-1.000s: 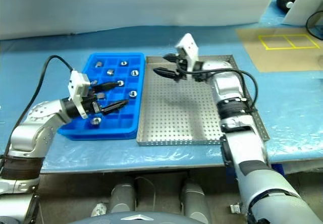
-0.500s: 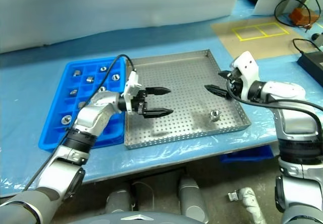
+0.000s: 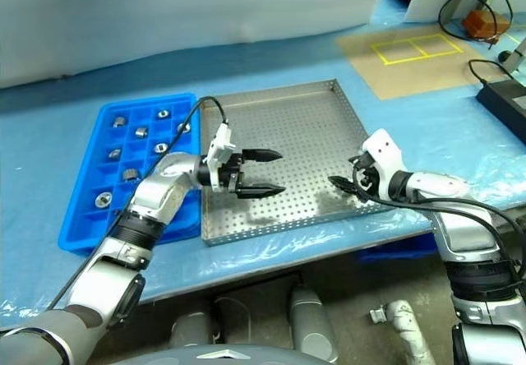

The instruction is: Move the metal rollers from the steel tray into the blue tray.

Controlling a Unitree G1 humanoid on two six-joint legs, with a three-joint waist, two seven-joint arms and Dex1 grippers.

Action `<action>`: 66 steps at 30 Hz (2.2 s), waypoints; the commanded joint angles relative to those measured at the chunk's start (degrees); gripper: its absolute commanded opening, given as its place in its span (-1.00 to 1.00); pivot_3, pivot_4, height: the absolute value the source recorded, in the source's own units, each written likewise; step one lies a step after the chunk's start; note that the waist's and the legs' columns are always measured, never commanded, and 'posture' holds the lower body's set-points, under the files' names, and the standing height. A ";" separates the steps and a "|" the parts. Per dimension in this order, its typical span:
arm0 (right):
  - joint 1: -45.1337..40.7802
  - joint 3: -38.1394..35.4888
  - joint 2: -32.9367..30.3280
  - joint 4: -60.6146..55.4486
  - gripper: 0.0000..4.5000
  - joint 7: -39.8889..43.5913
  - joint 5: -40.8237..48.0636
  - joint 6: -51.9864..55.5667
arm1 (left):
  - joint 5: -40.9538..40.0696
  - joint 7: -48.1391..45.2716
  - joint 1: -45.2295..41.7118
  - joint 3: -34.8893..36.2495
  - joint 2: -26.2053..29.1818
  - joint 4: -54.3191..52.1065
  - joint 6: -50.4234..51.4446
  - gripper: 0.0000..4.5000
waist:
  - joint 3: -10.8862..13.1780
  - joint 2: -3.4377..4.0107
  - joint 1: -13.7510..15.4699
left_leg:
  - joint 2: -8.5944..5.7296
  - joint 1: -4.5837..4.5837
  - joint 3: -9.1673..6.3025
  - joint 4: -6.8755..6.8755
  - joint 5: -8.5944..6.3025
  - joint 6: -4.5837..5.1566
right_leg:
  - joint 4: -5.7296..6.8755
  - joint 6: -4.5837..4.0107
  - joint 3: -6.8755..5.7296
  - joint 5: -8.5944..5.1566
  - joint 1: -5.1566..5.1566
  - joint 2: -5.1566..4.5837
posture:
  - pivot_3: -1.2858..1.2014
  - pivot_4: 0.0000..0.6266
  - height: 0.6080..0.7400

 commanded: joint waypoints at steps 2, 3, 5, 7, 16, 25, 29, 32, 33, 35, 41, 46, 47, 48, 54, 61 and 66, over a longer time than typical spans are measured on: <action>-2.14 1.03 -0.14 4.40 0.65 0.08 -1.51 -3.92 | -0.27 0.91 1.00 1.17 0.84 -4.08 -0.06 1.00 | 0.00 0.00 0.17 | 0.01 0.00 0.00 -0.02 0.00 0.00 | 0.00 0.00 -0.01 0.00 0.00 0.00 | -0.35 -0.52 1.00; -2.30 1.12 -0.22 5.23 0.65 0.21 -1.59 -4.24 | -0.34 1.06 1.17 1.20 0.93 -4.39 0.07 1.00 | 0.00 0.00 0.27 | 0.01 -0.01 0.00 -0.02 0.00 0.00 | 0.00 0.00 -0.01 0.00 0.00 0.00 | -0.35 -0.52 1.00; -2.50 1.61 -0.54 8.08 0.65 0.45 -2.42 -5.68 | -0.63 1.42 1.98 1.37 1.44 -5.64 0.63 1.00 | 0.00 0.00 0.32 | -0.01 -0.02 0.00 -0.02 -0.01 0.01 | -0.01 0.00 -0.02 0.00 0.00 -0.03 | -0.34 -0.52 1.00; -2.39 2.11 -0.53 9.45 0.65 0.86 -2.85 -6.70 | -0.74 1.83 2.71 1.45 1.83 -6.56 1.05 1.00 | 0.00 0.00 0.31 | -0.02 -0.01 0.00 0.00 -0.01 0.03 | -0.01 0.00 -0.02 0.00 0.03 -0.04 | -0.33 -0.52 1.00; 1.08 3.23 -2.69 9.37 0.65 4.45 -3.49 -7.60 | -0.73 2.48 3.80 1.47 2.80 -7.99 1.87 1.00 | 0.00 0.00 0.43 | 0.00 0.01 0.01 0.00 -0.02 0.02 | -0.01 0.00 -0.03 0.00 0.03 -0.03 | -0.33 -0.52 1.00; 0.35 4.64 -2.29 11.50 0.41 4.18 -5.48 -9.10 | -0.42 2.77 3.30 1.35 2.72 -7.63 1.58 1.00 | 0.00 0.00 0.51 | 0.01 0.04 0.01 -0.01 -0.03 0.04 | -0.04 0.00 -0.05 0.00 0.09 -0.03 | -0.33 -0.52 1.00; -1.19 4.71 -1.45 13.97 -0.06 1.87 -7.24 -9.80 | -0.39 2.87 3.28 1.39 2.77 -7.70 1.58 1.00 | 0.00 0.00 0.47 | 0.01 0.03 0.01 -0.01 -0.03 0.04 | -0.07 0.00 -0.05 0.00 0.10 -0.04 | -0.33 -0.52 1.00; -1.29 4.22 -1.43 13.13 -0.26 3.10 -5.93 -9.71 | -0.43 2.90 3.33 1.51 3.01 -7.89 1.70 1.00 | 0.00 0.00 0.44 | 0.00 0.05 0.01 0.00 -0.03 0.04 | -0.08 0.00 -0.04 0.00 0.12 -0.04 | -0.32 -0.52 1.00; -1.40 4.35 -1.36 13.23 -0.27 2.67 -6.29 -9.89 | -0.45 2.92 3.32 1.58 3.10 -7.92 1.73 1.00 | 0.00 0.00 0.44 | 0.01 0.05 0.01 0.00 -0.03 0.04 | -0.08 0.00 -0.05 0.00 0.12 -0.03 | -0.32 -0.52 1.00; -1.92 4.60 -0.97 14.04 -0.27 1.90 -6.89 -10.24 | -0.54 3.13 3.25 1.89 3.33 -7.96 1.88 1.00 | 0.00 0.00 0.42 | 0.01 0.06 0.01 -0.01 -0.03 0.04 | -0.08 0.00 -0.05 0.00 0.12 -0.03 | -0.32 -0.52 1.00; -5.27 5.05 0.80 11.78 -0.27 1.77 -6.17 -9.56 | -1.09 3.99 4.31 3.90 5.68 -9.81 2.54 1.00 | 0.00 0.00 0.05 | 0.03 0.08 0.01 -0.01 -0.03 0.04 | -0.07 0.00 -0.04 0.00 0.12 -0.03 | -0.30 -0.52 1.00; -10.55 6.22 3.52 7.01 -0.27 5.52 -2.28 -7.25 | -2.40 5.77 5.91 7.23 9.48 -13.48 4.38 1.00 | 0.02 0.04 0.14 | 0.10 0.12 0.01 -0.09 -0.01 -0.01 | 0.00 -0.01 -0.04 0.00 0.03 -0.01 | -0.25 -0.52 1.00; -11.81 6.70 4.33 6.71 -0.27 6.13 -1.89 -7.05 | -2.56 5.98 6.31 7.89 10.30 -13.93 4.69 1.00 | 0.02 0.04 0.28 | 0.09 0.12 0.01 -0.12 0.00 -0.02 | 0.00 -0.01 -0.05 0.00 0.03 -0.02 | -0.22 -0.52 1.00; -13.29 7.33 5.41 6.37 -0.27 7.12 -1.15 -6.84 | -2.52 6.29 7.21 8.61 11.41 -14.88 4.92 1.00 | 0.02 0.04 0.50 | 0.10 0.11 0.01 -0.12 0.00 -0.02 | 0.00 -0.01 -0.06 0.00 0.03 -0.02 | -0.21 -0.52 1.00; -20.52 12.12 12.16 7.94 -0.27 11.71 0.78 -7.76 | -2.91 10.04 12.03 13.68 16.88 -20.21 6.85 1.00 | 0.03 0.05 2.08 | 0.13 0.10 0.01 -0.24 0.04 -0.10 | 0.01 -0.02 -0.13 0.00 -0.04 -0.04 | -0.11 -0.52 1.00; -25.15 19.09 21.75 12.65 -0.27 16.69 0.01 -12.32 | -6.53 15.16 22.13 20.08 21.78 -32.62 12.58 1.00 | 0.05 0.01 5.35 | 0.15 -0.05 0.01 -0.62 0.22 -0.40 | 0.10 -0.14 -0.24 -0.08 -0.42 -0.05 | 0.04 -0.52 1.00; -28.04 21.15 26.08 18.48 -0.27 19.13 -0.59 -16.14 | -9.90 18.66 33.00 24.67 23.62 -43.45 16.82 1.00 | 0.07 -0.02 7.72 | 0.15 -0.16 -0.01 -0.77 0.36 -0.64 | 0.13 -0.18 -0.36 -0.11 -0.56 -0.09 | 0.14 -0.52 1.00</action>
